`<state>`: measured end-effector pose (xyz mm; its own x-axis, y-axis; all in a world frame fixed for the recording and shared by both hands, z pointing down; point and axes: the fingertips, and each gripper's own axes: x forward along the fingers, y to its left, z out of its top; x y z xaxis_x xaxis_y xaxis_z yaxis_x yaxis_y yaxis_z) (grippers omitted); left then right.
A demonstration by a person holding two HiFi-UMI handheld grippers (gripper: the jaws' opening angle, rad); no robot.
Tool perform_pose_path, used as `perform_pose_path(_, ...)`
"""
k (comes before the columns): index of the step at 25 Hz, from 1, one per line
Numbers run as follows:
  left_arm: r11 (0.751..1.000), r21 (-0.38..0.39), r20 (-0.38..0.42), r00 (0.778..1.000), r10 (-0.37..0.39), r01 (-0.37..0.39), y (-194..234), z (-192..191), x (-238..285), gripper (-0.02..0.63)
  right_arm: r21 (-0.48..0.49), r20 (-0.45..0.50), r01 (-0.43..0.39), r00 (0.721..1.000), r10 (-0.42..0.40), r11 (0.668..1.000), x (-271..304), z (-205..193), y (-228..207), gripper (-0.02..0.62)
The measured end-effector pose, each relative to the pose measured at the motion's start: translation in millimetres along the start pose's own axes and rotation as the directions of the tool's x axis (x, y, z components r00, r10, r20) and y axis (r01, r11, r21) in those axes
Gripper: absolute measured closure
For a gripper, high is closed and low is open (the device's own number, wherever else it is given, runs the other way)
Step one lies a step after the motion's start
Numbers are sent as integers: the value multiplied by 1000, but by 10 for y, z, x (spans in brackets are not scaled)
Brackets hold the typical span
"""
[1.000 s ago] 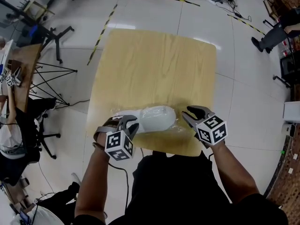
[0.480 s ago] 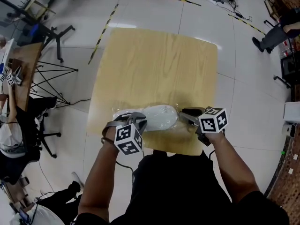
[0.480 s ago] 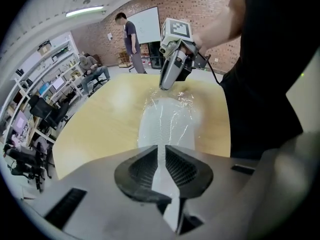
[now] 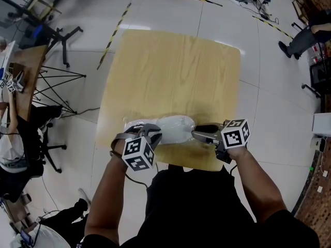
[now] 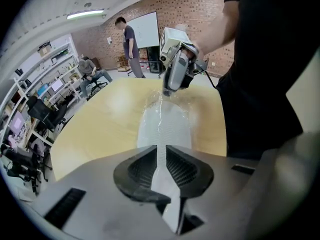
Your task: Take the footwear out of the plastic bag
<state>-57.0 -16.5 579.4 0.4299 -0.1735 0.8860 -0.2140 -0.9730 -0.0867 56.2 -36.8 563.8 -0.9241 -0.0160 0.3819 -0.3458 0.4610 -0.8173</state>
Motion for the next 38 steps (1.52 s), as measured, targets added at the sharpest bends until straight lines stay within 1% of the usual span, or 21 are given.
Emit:
perform_pose_path(3, 1000, 5, -6, 1000, -7, 7, -2, -3, 7, 545, 56, 23, -54, 998, 53, 997, -68, 2, 19, 440)
perform_pose_path(5, 1000, 17, -11, 1000, -11, 11, -12, -3, 4, 545, 117, 57, -92, 995, 86, 989, -109, 19, 15, 395)
perform_pose_path(8, 999, 30, -20, 1000, -12, 13, -22, 1, 8, 545, 162, 87, -143, 988, 130, 976, -96, 44, 47, 388)
perform_pose_path(10, 999, 35, -23, 1000, -14, 15, -23, 11, 17, 545, 173, 91, -137, 988, 123, 975, -64, 45, 26, 387)
perform_pose_path(11, 999, 36, -25, 1000, -14, 15, -22, 11, 15, 545, 167, 87, -123, 990, 110, 978, -42, 40, 11, 409)
perform_pose_path(12, 999, 36, -27, 1000, -15, 16, -20, 9, 12, 545, 154, 81, -118, 991, 107, 981, -23, 34, 16, 458)
perform_pose_path(14, 999, 34, -29, 999, -16, 17, -23, 10, 7, 545, 136, 86, -168, 984, 158, 976, -28, 35, 119, 572)
perform_pose_path(17, 999, 28, -9, 1000, -22, 22, -23, 31, -24, 545, 138, 128, -287, 954, 270, 948, -88, 87, 320, 591)
perform_pose_path(19, 1000, 23, 6, 1000, -21, 21, -6, 57, -49, 546, 148, 147, -310, 946, 290, 939, -127, 113, 325, 587)
perform_pose_path(20, 1000, 23, 8, 1000, -20, 19, -2, 71, -53, 546, 156, 152, -307, 946, 285, 939, -158, 115, 294, 567)
perform_pose_path(22, 999, 31, 4, 1000, -19, 19, -4, 86, -46, 548, 170, 164, -277, 954, 250, 946, -248, 120, 194, 490)
perform_pose_path(23, 999, 37, 1, 1000, -19, 19, -9, 82, -43, 548, 172, 170, -248, 961, 219, 953, -294, 122, 129, 465)
perform_pose_path(24, 999, 43, -1, 1000, -20, 20, -15, 71, -42, 548, 170, 169, -207, 969, 179, 963, -329, 114, 55, 468)
perform_pose_path(26, 999, 51, -3, 1000, -19, 19, -29, 46, -43, 548, 152, 126, -79, 990, 60, 985, -349, 35, -123, 491)
perform_pose_path(28, 998, 55, -3, 1000, -17, 17, -35, 41, -42, 548, 150, 52, 64, 996, -72, 987, -307, -93, -294, 550)
perform_pose_path(29, 998, 56, -3, 1000, -17, 17, -33, 47, -40, 548, 168, 20, 108, 993, -112, 980, -266, -150, -337, 574)
perform_pose_path(30, 998, 57, -3, 1000, -17, 17, -31, 53, -38, 548, 195, -1, 132, 991, -134, 972, -219, -190, -355, 573)
perform_pose_path(32, 998, 59, -5, 1000, -17, 18, -26, 57, -31, 548, 246, -11, 162, 986, -165, 956, -126, -227, -378, 527)
perform_pose_path(35, 998, 59, -6, 1000, -14, 14, -22, 56, -21, 549, 271, -22, 201, 979, -203, 941, -4, -260, -416, 471)
perform_pose_path(37, 999, 51, -10, 1000, -6, 6, -15, 56, -9, 549, 271, -20, 201, 979, -203, 941, 45, -253, -400, 471)
perform_pose_path(38, 999, 44, -14, 1000, 0, 0, -9, 53, 1, 551, 269, -12, 197, 980, -201, 943, 49, -237, -386, 491)
